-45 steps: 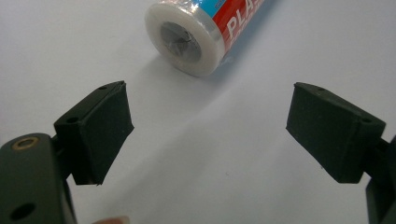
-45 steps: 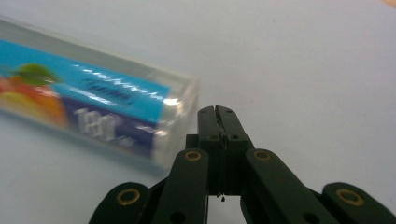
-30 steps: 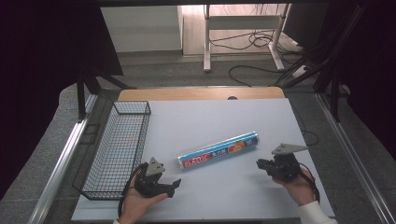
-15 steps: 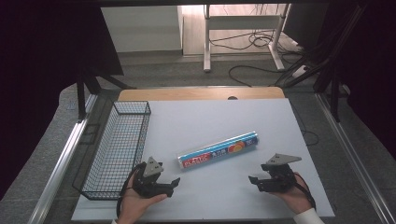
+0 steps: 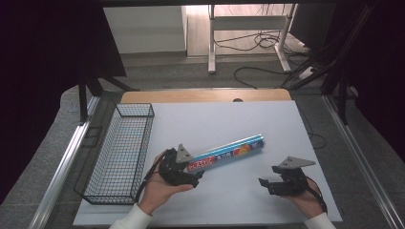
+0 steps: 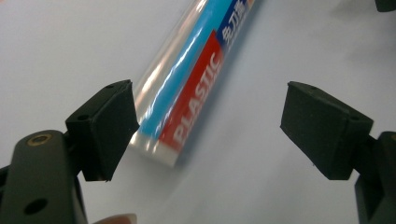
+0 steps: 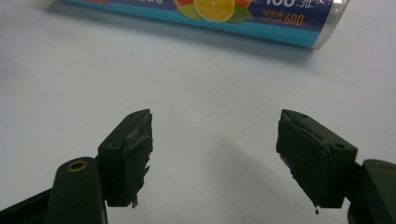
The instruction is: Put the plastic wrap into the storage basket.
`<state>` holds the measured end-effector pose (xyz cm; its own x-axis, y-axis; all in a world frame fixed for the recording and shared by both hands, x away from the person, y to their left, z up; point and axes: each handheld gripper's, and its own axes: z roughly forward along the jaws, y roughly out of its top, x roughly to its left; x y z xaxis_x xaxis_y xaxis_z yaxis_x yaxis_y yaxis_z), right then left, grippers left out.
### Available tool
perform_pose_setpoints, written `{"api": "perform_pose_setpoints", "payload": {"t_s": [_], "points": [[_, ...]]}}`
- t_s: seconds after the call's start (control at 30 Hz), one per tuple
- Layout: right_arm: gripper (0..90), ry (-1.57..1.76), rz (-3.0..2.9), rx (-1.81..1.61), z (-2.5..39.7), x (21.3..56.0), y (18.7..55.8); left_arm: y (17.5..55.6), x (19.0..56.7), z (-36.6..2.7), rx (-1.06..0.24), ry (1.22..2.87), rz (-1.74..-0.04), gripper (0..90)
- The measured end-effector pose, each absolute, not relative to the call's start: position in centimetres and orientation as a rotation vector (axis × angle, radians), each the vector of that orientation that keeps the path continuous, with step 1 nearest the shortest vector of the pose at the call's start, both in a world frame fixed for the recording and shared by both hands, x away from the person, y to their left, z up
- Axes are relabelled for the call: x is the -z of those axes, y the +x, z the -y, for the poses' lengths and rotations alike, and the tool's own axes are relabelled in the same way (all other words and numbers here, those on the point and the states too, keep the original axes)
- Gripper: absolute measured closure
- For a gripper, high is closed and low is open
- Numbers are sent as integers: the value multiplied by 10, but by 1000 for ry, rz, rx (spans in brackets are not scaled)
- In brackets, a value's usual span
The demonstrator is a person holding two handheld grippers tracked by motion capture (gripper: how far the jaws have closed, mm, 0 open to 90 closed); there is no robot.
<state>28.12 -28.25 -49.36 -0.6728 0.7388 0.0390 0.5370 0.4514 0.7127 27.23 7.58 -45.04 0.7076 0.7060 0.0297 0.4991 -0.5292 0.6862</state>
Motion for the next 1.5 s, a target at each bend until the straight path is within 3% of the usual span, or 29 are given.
{"api": "perform_pose_setpoints", "payload": {"t_s": [0.7,0.97,1.33,1.5], "points": [[280,1120,-2395,-1017,287,494,283,373,455,-9,-196,2386,-772,213],[280,1134,-2398,-1007,291,496,284,412,470,11,-25,2475,-756,220],[279,1140,-2403,-1002,292,499,285,419,490,17,72,2613,-715,213],[280,1152,-2398,-996,294,500,286,418,495,22,101,2628,-691,273]]}}
